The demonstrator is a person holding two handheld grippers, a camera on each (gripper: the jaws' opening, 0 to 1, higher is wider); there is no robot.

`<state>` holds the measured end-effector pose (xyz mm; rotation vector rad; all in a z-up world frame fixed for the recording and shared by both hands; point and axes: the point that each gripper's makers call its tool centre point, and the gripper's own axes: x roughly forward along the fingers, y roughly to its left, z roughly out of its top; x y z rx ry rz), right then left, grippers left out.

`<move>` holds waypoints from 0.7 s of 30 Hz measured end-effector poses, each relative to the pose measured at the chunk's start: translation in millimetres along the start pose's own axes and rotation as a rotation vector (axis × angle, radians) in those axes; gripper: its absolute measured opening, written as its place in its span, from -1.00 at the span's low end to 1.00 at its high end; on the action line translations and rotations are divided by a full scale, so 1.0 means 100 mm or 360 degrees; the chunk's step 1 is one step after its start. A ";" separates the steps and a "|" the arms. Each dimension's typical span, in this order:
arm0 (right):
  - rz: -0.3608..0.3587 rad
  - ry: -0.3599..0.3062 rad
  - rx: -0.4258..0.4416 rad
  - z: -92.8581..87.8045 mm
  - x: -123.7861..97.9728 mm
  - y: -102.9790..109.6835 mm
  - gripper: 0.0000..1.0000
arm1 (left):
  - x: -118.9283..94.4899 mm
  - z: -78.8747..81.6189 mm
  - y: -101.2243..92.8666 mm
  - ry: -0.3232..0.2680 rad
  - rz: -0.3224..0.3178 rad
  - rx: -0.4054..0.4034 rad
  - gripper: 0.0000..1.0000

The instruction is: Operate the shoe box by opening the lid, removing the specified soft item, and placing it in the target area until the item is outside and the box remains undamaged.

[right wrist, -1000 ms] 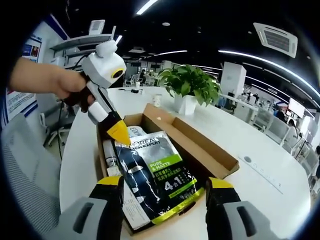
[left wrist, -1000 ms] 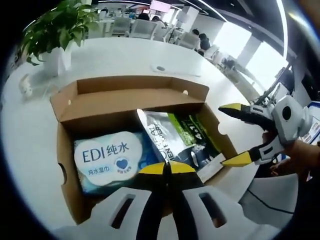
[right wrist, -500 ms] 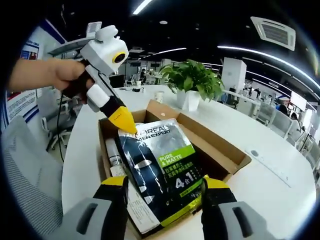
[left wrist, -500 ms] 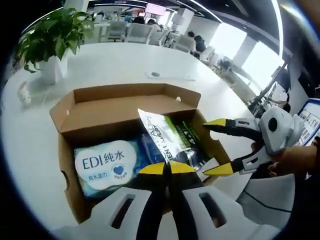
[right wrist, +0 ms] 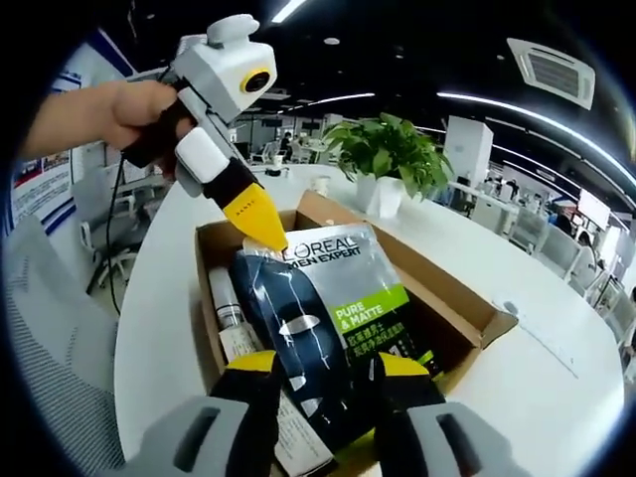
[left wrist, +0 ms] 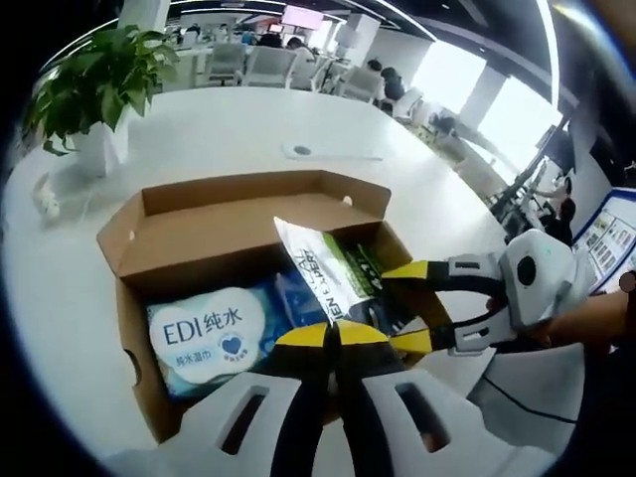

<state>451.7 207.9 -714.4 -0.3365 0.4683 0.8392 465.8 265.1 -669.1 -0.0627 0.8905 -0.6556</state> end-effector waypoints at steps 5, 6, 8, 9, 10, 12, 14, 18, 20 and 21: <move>0.0026 0.0000 -0.0043 0.01 0.01 0.05 -0.59 | 0.00 0.00 0.00 0.0006 0.0003 0.0014 -1.00; 0.0025 0.0002 -0.0052 0.01 0.01 0.05 -0.61 | 0.01 0.00 0.01 0.0009 0.0004 0.0017 -1.00; 0.0028 -0.0003 -0.0045 0.01 0.00 0.05 -0.67 | 0.02 0.00 0.01 0.0012 0.0009 0.0028 -1.00; 0.0025 -0.0007 -0.0048 0.01 0.00 0.05 -0.71 | 0.02 0.00 0.01 0.0011 0.0009 0.0030 -1.00; 0.0024 -0.0016 -0.0054 0.02 -0.01 0.05 -0.75 | 0.02 0.00 0.01 0.0011 0.0009 0.0031 -1.00; 0.0020 -0.0026 -0.0066 0.03 -0.02 0.06 -0.82 | 0.02 0.01 0.01 0.0004 0.0008 0.0029 -1.00; 0.0013 -0.0033 -0.0072 0.05 -0.02 0.06 -0.88 | 0.02 0.01 0.01 -0.0002 0.0004 0.0017 -1.00; 0.0016 -0.0036 -0.0071 0.06 -0.02 0.07 -0.94 | 0.02 0.01 0.00 -0.0006 0.0004 0.0031 -1.00; 0.0020 -0.0040 -0.0071 0.06 -0.03 0.07 -0.98 | 0.01 0.02 -0.01 -0.0014 -0.0005 0.0032 -1.00; 0.0025 -0.0041 -0.0064 0.07 -0.03 0.07 -0.99 | 0.01 0.02 -0.02 -0.0017 -0.0006 0.0032 -1.00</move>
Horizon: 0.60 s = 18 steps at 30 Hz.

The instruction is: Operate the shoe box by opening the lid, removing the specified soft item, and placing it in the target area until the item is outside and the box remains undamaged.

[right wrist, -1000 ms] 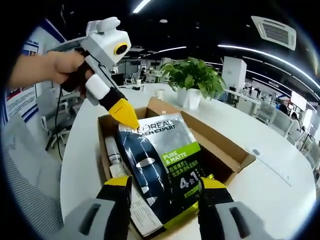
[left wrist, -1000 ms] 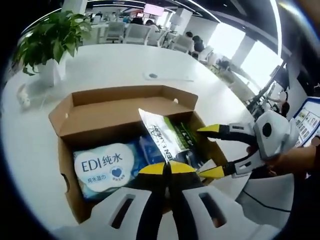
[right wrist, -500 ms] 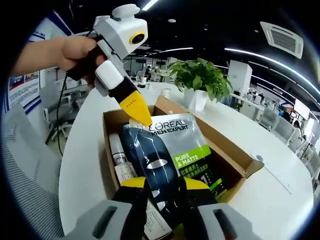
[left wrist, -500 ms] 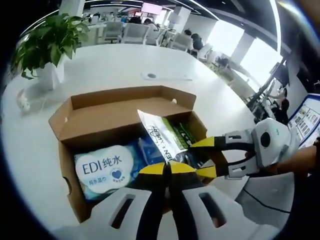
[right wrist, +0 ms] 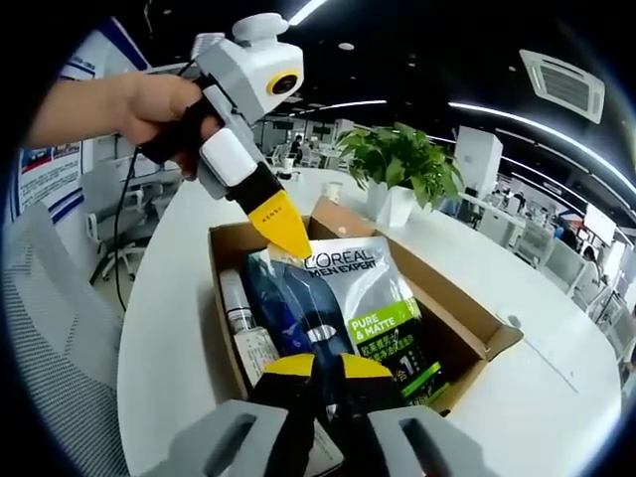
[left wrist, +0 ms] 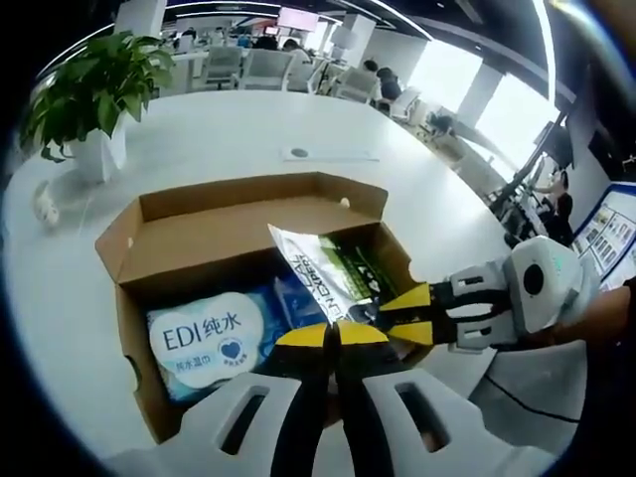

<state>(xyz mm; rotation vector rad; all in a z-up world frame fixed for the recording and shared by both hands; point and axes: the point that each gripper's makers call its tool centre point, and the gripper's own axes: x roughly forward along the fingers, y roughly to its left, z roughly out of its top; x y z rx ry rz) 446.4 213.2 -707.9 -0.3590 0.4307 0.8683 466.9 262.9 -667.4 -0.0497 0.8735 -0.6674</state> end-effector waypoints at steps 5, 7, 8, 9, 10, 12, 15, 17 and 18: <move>0.0016 -0.0009 0.0014 0.01 0.00 0.00 -1.00 | -0.02 0.03 -0.02 -0.0023 -0.0011 0.0000 -1.00; 0.0019 -0.0019 0.0007 0.04 -0.01 0.00 -1.00 | -0.04 0.05 -0.02 -0.0038 -0.0009 -0.0002 -1.00; 0.0021 -0.0024 0.0003 0.05 -0.02 0.01 -1.00 | -0.05 0.05 -0.02 -0.0042 -0.0009 -0.0004 -1.00; 0.0023 -0.0030 -0.0003 0.07 -0.03 0.01 -1.00 | -0.06 0.06 -0.02 -0.0048 -0.0009 -0.0005 -1.00; 0.0024 -0.0033 -0.0004 0.08 -0.03 0.01 -1.00 | -0.07 0.07 -0.02 -0.0057 -0.0010 -0.0009 -1.00; 0.0027 -0.0051 -0.0019 0.14 -0.05 0.01 -1.00 | -0.11 0.11 -0.01 -0.0079 -0.0012 -0.0024 -1.00; 0.0025 -0.0064 -0.0025 0.18 -0.06 0.00 -1.00 | -0.14 0.15 -0.02 -0.0098 -0.0013 -0.0019 -1.00; 0.0024 -0.0074 -0.0030 0.21 -0.07 0.00 -1.00 | -0.17 0.17 -0.03 -0.0103 -0.0011 -0.0013 -1.00; 0.0023 -0.0079 -0.0031 0.22 -0.07 -0.01 -1.00 | -0.18 0.18 -0.03 -0.0109 -0.0010 -0.0011 -1.00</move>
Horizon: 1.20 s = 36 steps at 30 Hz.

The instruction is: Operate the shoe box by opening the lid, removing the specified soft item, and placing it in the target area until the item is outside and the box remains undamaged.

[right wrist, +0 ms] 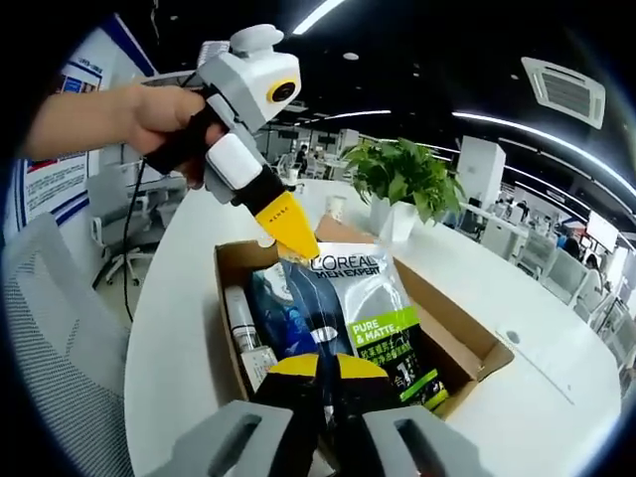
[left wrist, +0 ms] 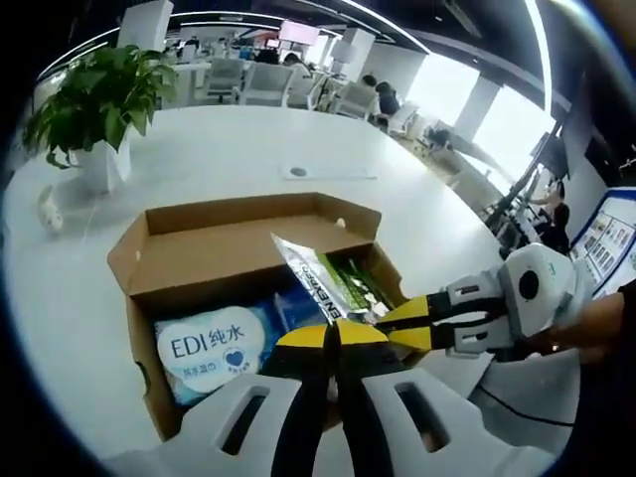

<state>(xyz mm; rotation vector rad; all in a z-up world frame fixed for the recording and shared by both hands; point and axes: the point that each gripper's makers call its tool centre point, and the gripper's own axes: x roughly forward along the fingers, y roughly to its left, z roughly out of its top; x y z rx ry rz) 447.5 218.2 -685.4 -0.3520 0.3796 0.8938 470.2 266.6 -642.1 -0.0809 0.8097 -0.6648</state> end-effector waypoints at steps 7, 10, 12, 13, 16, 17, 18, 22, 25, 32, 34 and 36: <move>-0.0001 -0.0031 -0.0037 0.14 -0.06 0.00 -1.00 | -0.10 0.07 -0.03 -0.0033 0.0005 0.0027 -1.00; -0.0001 -0.0043 -0.0051 0.19 -0.07 0.00 -1.00 | -0.16 0.11 -0.04 -0.0051 0.0008 0.0041 -1.00; -0.0003 -0.0048 -0.0066 0.21 -0.07 0.00 -1.00 | -0.18 0.13 -0.04 -0.0061 0.0005 0.0042 -1.00; -0.0001 -0.0053 -0.0069 0.24 -0.07 0.00 -1.00 | -0.19 0.14 -0.04 -0.0065 0.0007 0.0045 -1.00; -0.0004 -0.0063 -0.0077 0.29 -0.09 0.01 -1.00 | -0.23 0.19 -0.05 -0.0081 0.0000 0.0044 -1.00; -0.0005 -0.0069 -0.0081 0.30 -0.10 0.01 -1.00 | -0.24 0.20 -0.06 -0.0083 -0.0003 0.0042 -1.00; -0.0006 -0.0074 -0.0084 0.32 -0.11 0.01 -1.00 | -0.26 0.22 -0.06 -0.0085 -0.0006 0.0046 -1.00; -0.0013 -0.0086 -0.0093 0.37 -0.14 0.01 -1.00 | -0.29 0.26 -0.09 -0.0088 -0.0009 0.0070 -1.00; -0.0020 -0.0095 -0.0097 0.40 -0.17 0.00 -1.00 | -0.30 0.28 -0.10 -0.0089 -0.0010 0.0082 -1.00; -0.0037 -0.0114 -0.0094 0.48 -0.23 -0.04 -1.00 | -0.34 0.36 -0.15 -0.0105 -0.0024 0.0110 -1.00; -0.0040 -0.0121 -0.0092 0.50 -0.24 -0.05 -1.00 | -0.35 0.39 -0.16 -0.0110 -0.0026 0.0117 -1.00; -0.0043 -0.0128 -0.0099 0.52 -0.25 -0.05 -1.00 | -0.37 0.42 -0.17 -0.0118 -0.0027 0.0122 -1.00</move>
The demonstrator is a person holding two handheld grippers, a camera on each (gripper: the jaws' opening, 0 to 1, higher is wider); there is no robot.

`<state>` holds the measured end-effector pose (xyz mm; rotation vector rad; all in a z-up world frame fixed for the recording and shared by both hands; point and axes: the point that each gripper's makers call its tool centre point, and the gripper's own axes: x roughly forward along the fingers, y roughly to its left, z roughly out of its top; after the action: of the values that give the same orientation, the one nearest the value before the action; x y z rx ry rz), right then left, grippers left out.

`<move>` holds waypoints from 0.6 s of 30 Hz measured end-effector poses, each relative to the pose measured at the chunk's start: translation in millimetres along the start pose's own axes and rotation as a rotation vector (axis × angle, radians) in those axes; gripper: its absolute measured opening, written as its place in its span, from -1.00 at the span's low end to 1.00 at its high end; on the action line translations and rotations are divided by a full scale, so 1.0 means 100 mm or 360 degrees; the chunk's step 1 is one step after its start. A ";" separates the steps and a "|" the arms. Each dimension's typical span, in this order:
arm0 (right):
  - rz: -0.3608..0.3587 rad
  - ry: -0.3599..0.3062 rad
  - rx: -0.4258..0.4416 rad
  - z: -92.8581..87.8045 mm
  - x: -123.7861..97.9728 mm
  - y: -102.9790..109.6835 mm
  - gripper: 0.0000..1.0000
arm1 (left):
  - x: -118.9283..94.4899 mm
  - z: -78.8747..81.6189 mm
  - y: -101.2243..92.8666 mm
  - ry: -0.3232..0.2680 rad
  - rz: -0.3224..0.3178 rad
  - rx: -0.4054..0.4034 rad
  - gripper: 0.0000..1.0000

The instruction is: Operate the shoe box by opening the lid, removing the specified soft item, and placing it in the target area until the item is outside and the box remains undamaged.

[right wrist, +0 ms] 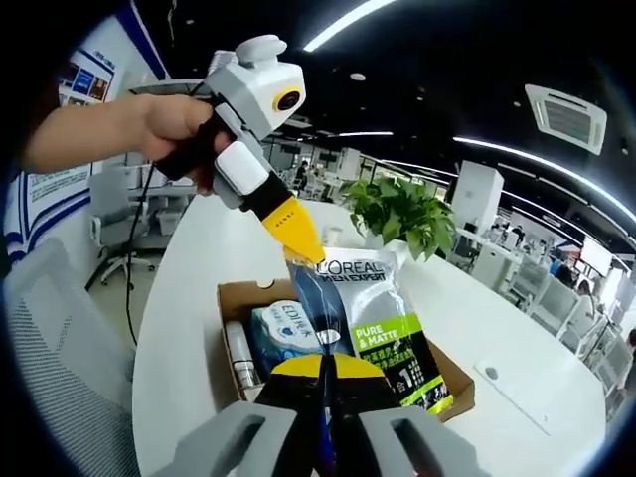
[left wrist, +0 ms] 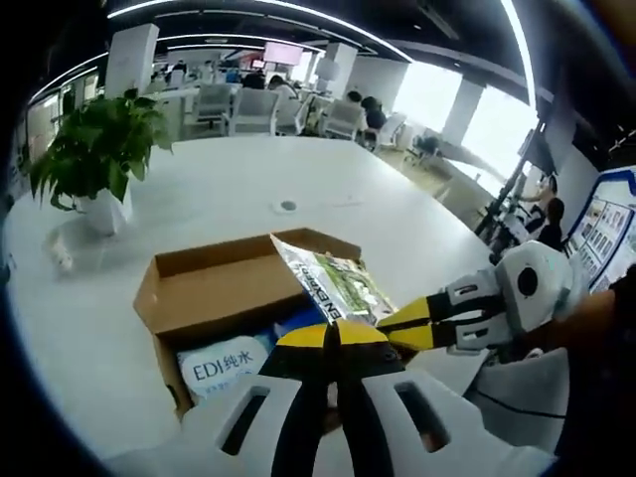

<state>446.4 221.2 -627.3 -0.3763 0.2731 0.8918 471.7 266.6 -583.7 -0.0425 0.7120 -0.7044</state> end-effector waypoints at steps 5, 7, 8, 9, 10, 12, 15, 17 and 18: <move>-0.0009 -0.0021 -0.0011 0.08 -0.03 -0.05 -1.00 | -0.02 0.07 -0.02 -0.0019 -0.0003 0.0014 -1.00; -0.0010 -0.0037 -0.0034 0.12 -0.04 -0.07 -1.00 | -0.02 0.10 -0.03 -0.0029 0.0001 0.0021 -1.00; -0.0018 -0.0034 -0.0034 0.12 -0.06 -0.08 -1.00 | -0.02 0.11 -0.03 -0.0034 0.0001 0.0027 -1.00; -0.0022 -0.0036 -0.0034 0.13 -0.07 -0.09 -1.00 | -0.02 0.14 -0.03 -0.0043 -0.0002 0.0024 -1.00; -0.0024 -0.0041 -0.0025 0.14 -0.07 -0.10 -1.00 | -0.02 0.16 -0.04 -0.0048 -0.0005 0.0024 -1.00; -0.0029 -0.0044 -0.0033 0.15 -0.08 -0.11 -1.00 | -0.02 0.18 -0.06 -0.0048 -0.0013 0.0029 -1.00; -0.0036 -0.0051 -0.0024 0.16 -0.10 -0.12 -1.00 | -0.02 0.22 -0.08 -0.0056 -0.0015 0.0043 -1.00; -0.0041 -0.0059 -0.0021 0.18 -0.11 -0.14 -1.00 | -0.02 0.25 -0.09 -0.0064 -0.0018 0.0052 -1.00; -0.0046 -0.0062 -0.0020 0.19 -0.12 -0.15 -1.00 | -0.02 0.26 -0.10 -0.0067 -0.0021 0.0053 -1.00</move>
<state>452.9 212.3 -603.0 -0.3735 0.2259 0.8719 480.7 255.4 -559.9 -0.0312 0.6603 -0.7257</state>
